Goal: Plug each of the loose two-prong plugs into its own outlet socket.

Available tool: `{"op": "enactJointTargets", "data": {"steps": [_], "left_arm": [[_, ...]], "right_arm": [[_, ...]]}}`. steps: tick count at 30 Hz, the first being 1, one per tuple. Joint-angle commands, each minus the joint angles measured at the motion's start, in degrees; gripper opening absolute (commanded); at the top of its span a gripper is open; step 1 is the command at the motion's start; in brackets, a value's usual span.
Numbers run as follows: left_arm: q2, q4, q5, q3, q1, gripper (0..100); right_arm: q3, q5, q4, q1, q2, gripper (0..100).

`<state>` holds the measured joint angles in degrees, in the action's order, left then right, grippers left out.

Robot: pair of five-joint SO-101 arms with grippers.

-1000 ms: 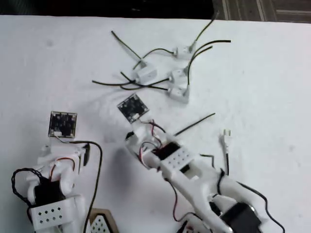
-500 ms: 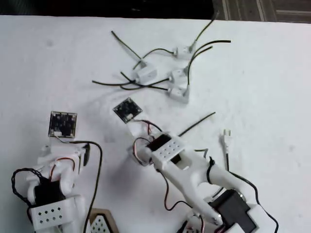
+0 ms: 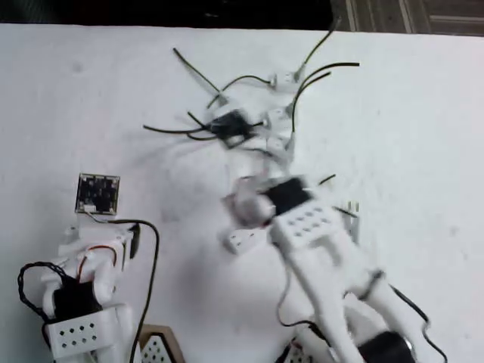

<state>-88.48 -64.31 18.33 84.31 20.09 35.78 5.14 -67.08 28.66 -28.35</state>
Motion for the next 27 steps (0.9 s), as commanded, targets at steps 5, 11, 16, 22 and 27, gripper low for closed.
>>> {"op": "enactJointTargets", "data": {"steps": [5, 11, 16, 22, 27], "left_arm": [[-0.57, 0.26, 0.53, -0.35, 0.48, 26], [-0.57, 0.26, 0.53, -0.35, 0.48, 26], [-0.57, 0.26, 0.53, -0.35, 0.40, 26], [-0.57, 0.26, 0.53, -0.35, 0.22, 26], [-0.57, 0.26, 0.53, -0.35, 0.22, 26]], "right_arm": [[3.34, 15.91, -5.14, -24.48, -6.20, 13.3], [10.90, 16.26, 1.45, -33.45, -6.20, 16.1], [20.40, 16.97, 14.64, -37.58, -6.64, 15.9], [22.42, 30.33, 17.54, -42.07, -6.37, 15.9], [23.47, 26.11, 17.54, -42.15, -6.11, 16.1]]}}
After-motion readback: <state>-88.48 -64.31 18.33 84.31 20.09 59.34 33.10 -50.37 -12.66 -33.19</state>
